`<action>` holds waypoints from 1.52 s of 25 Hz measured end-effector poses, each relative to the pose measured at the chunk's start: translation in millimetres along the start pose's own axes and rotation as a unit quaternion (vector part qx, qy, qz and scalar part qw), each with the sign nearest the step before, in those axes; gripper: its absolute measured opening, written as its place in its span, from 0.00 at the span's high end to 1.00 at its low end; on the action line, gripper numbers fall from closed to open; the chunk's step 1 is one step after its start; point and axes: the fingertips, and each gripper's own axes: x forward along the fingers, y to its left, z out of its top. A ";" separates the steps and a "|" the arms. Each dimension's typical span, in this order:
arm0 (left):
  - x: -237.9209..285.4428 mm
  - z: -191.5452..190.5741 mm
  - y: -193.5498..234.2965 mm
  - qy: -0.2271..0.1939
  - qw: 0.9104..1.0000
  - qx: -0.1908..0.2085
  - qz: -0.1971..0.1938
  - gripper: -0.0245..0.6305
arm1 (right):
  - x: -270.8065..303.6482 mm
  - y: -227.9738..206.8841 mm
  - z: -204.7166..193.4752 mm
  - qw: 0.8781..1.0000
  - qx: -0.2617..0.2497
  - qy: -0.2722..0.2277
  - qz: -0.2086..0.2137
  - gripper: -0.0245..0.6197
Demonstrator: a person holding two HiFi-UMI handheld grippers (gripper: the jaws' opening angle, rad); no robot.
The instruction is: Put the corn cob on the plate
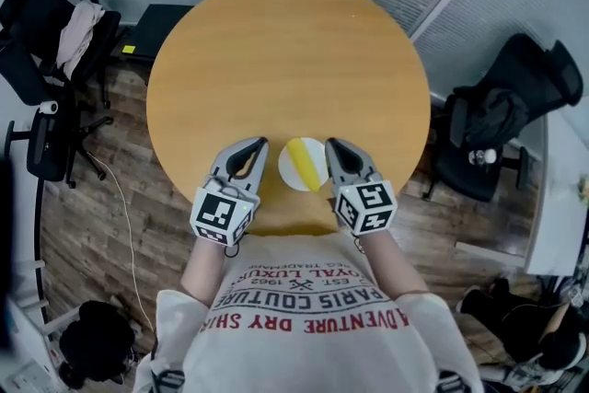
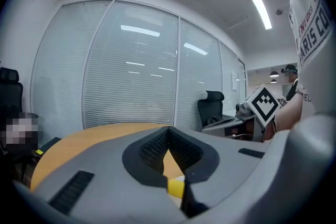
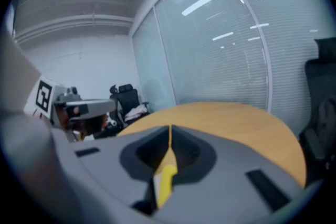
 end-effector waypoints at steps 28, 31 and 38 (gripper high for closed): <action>-7.9 31.6 -25.2 -0.029 0.999 0.020 0.008 0.91 | -62.9 20.2 57.4 0.989 -0.084 -0.120 0.028 0.91; -9.3 31.5 -27.6 -0.029 0.999 0.020 0.007 0.91 | -64.7 19.3 55.9 0.989 -0.081 -0.119 0.026 0.91; -13.1 30.8 -27.8 -0.028 0.999 0.021 0.006 0.91 | -66.0 17.9 55.1 0.989 -0.072 -0.125 0.014 0.91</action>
